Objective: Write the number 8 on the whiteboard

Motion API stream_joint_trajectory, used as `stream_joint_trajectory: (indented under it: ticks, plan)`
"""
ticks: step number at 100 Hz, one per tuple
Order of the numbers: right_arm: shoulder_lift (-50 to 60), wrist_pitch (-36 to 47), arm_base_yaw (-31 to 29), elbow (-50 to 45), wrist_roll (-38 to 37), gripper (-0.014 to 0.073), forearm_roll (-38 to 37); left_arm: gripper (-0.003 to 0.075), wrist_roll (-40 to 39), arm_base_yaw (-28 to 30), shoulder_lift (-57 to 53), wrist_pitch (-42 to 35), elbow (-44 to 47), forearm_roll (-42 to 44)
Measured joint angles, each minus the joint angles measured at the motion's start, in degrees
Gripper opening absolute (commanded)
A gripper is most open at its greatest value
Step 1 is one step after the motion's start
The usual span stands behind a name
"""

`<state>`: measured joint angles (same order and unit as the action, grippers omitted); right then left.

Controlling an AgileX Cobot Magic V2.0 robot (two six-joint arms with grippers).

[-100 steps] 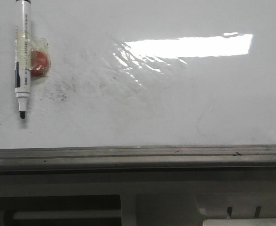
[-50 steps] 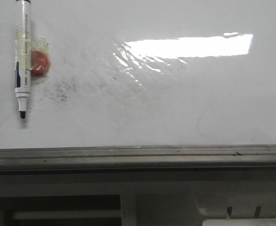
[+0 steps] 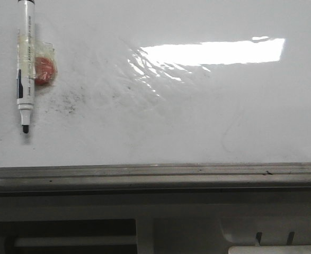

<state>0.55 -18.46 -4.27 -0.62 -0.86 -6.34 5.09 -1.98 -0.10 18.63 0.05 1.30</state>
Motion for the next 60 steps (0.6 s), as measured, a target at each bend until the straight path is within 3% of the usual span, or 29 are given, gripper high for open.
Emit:
stream_joint_trajectory:
  ticks: [36,60]
  plan:
    - [0.0,1.7,0.0,0.0,0.0,-0.0063,0.0,-0.002,0.0,0.0,0.0,-0.3,0.0,2.3]
    - [0.0,9.8,0.0,0.0,0.0,-0.0063,0.0,-0.002,0.0,0.0,0.0,-3.9,0.0,0.2]
